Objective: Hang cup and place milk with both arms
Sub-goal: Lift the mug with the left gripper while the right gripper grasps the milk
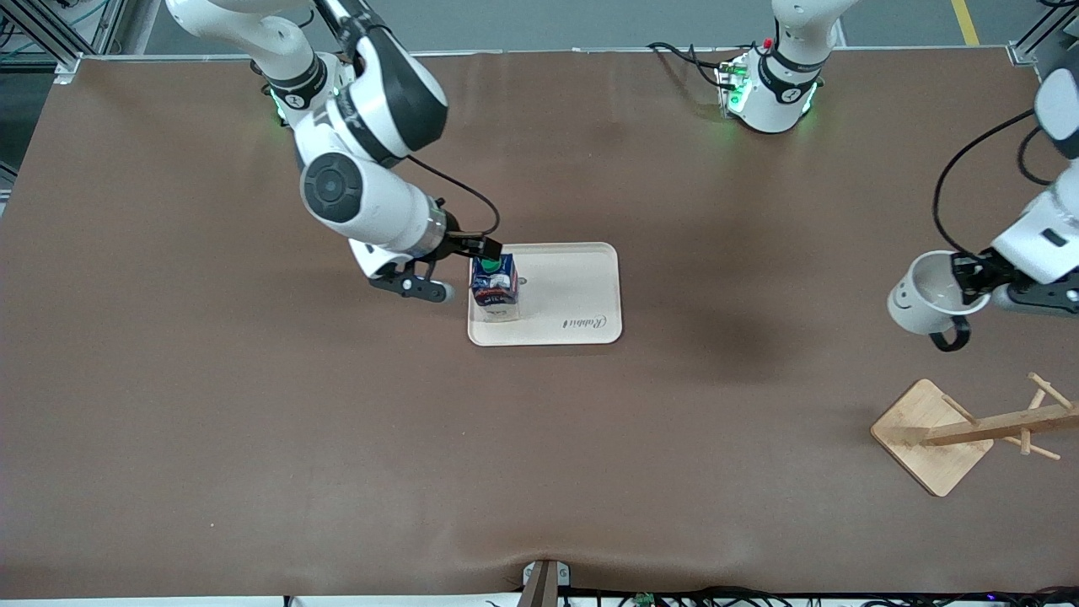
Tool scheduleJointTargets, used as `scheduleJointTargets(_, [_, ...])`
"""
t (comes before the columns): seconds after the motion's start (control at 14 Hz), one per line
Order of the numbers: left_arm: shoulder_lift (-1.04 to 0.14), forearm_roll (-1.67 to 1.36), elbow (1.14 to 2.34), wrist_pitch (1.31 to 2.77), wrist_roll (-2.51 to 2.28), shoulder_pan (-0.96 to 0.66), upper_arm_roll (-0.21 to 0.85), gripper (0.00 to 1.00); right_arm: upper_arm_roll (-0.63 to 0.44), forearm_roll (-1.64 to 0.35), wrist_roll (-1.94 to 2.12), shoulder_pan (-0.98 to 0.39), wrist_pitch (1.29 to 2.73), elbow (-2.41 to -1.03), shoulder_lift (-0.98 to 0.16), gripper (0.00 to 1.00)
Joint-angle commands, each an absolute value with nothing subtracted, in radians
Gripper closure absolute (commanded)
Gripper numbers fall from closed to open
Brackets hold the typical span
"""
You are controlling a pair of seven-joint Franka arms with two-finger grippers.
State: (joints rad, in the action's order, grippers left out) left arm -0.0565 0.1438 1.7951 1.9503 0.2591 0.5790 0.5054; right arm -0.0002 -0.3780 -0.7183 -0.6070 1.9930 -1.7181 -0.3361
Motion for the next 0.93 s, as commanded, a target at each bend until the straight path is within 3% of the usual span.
scheduleJointTargets(0.0, [-0.095, 0.115, 1.74, 1.945, 0.381, 0.632, 0.515, 1.0, -0.014, -0.388, -0.738, -0.655, 2.048, -1.674, -0.397, 0.0])
scheduleJointTargets(0.43, [-0.251, 0.114, 1.577, 1.947, 0.675, 0.684, 0.515, 1.0, -0.015, -0.213, -0.727, -0.655, 2.052, -1.674, -0.457, 0.0])
scheduleJointTargets(0.86, [-0.299, 0.115, 1.533, 1.947, 0.716, 0.683, 0.517, 1.0, -0.015, -0.209, -0.735, -0.657, 2.077, -1.677, -0.471, 0.0])
